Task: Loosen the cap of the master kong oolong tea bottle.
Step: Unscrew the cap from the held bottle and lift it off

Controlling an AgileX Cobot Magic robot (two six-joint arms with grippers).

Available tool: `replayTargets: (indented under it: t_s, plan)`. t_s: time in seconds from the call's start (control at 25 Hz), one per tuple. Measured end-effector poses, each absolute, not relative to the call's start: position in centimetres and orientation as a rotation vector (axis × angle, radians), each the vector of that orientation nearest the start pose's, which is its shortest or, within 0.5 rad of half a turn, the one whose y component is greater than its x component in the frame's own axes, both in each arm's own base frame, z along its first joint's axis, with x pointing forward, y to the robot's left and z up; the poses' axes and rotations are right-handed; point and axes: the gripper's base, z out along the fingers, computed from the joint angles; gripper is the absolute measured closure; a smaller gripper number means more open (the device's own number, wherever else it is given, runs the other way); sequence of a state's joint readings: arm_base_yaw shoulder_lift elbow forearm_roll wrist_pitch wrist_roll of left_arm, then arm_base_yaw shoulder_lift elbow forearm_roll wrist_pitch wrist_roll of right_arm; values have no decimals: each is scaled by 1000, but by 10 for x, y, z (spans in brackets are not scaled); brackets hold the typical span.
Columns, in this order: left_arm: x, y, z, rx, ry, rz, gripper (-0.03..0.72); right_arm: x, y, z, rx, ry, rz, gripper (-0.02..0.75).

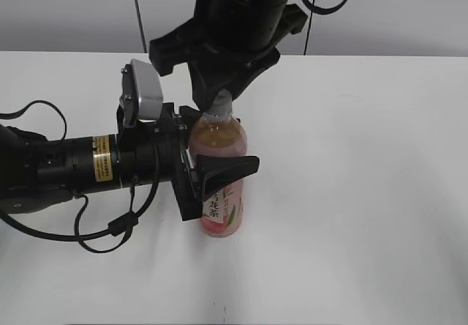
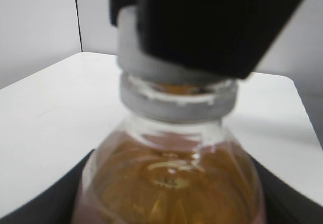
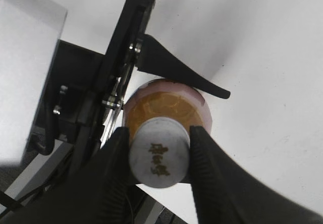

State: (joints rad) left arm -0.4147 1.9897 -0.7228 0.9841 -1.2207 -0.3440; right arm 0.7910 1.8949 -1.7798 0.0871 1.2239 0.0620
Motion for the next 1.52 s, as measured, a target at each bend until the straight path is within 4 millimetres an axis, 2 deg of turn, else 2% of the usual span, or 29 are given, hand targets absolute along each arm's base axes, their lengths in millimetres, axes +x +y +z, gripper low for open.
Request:
replayTargets:
  t_s: [0.2, 0.36, 0.6, 0.76, 0.96, 1.24, 1.52]
  plan:
    - [266, -195, 131, 1088, 1426, -989, 243, 280, 294, 307, -1147, 2623, 284, 463]
    - [266, -195, 131, 1090, 1425, -989, 243, 280, 294, 307, -1397, 2482, 250, 463]
    - [266, -195, 131, 1090, 1424, -990, 243, 280, 295, 307, -1820, 2163, 176, 464]
    - [265, -195, 131, 1092, 1423, -990, 243, 280, 295, 307, -2092, 1884, 117, 464]
    - [265, -195, 131, 1093, 1422, -988, 243, 279, 295, 307, -2405, 1455, 34, 464]
    - [266, -195, 131, 1091, 1423, -989, 243, 279, 294, 307, -2647, 960, -63, 464]
    - [266, -195, 131, 1087, 1427, -988, 243, 280, 294, 307, -2788, 481, -153, 464]
